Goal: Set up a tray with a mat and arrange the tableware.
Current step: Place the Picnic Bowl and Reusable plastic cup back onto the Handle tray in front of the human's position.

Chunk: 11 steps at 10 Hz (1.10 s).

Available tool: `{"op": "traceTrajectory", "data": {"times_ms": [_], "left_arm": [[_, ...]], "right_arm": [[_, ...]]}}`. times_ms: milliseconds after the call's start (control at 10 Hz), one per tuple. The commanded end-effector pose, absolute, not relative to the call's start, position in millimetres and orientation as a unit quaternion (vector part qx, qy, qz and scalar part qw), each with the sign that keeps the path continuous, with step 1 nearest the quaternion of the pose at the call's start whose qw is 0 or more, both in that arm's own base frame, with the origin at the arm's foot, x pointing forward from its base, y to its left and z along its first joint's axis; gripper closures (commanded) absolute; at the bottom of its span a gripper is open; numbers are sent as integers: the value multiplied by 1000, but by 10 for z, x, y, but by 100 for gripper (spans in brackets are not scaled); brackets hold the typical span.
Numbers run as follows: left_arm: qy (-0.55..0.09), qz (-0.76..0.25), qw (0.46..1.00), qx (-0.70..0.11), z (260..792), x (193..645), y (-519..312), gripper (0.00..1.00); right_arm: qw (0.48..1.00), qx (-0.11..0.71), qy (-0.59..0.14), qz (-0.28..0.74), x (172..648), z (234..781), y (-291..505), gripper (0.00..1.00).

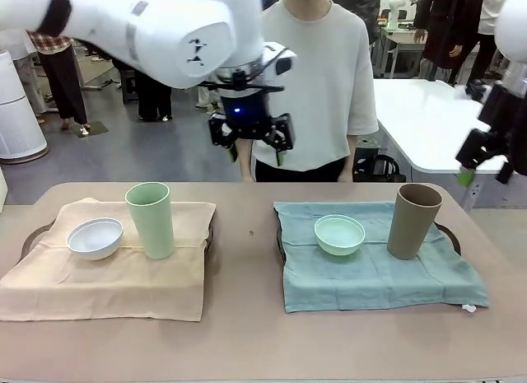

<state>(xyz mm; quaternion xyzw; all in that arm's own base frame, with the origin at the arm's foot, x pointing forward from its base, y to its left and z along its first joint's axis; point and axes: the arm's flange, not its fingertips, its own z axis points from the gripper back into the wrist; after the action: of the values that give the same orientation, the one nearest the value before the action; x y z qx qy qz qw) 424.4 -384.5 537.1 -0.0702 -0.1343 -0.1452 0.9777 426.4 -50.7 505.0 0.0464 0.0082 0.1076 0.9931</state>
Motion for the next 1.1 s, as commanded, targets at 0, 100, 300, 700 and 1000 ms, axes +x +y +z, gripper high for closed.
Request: {"op": "traceTrajectory", "data": {"times_ms": [0, 100, 300, 700, 1000], "left_arm": [[-83, -200, 971, -103, 5383, 3968, -3208, 0], [-73, -222, 967, -103, 5479, 3819, -2921, 0], [-60, -203, 975, -62, 5533, 3784, -2406, 0], [-63, -172, 982, -52, 5613, 3762, -2221, 0], [-72, -210, 960, -172, 5383, 3837, -1547, 0]], "right_arm": [[994, 42, 23, 94, 4050, 4892, -706, 0], [994, 47, 23, 92, 3953, 4832, -746, 0], [995, 48, 20, 91, 3938, 4794, -787, 0], [995, 56, 26, 81, 3963, 4818, -798, 0], [991, 106, 36, 72, 3955, 4929, -1121, 0]]}}
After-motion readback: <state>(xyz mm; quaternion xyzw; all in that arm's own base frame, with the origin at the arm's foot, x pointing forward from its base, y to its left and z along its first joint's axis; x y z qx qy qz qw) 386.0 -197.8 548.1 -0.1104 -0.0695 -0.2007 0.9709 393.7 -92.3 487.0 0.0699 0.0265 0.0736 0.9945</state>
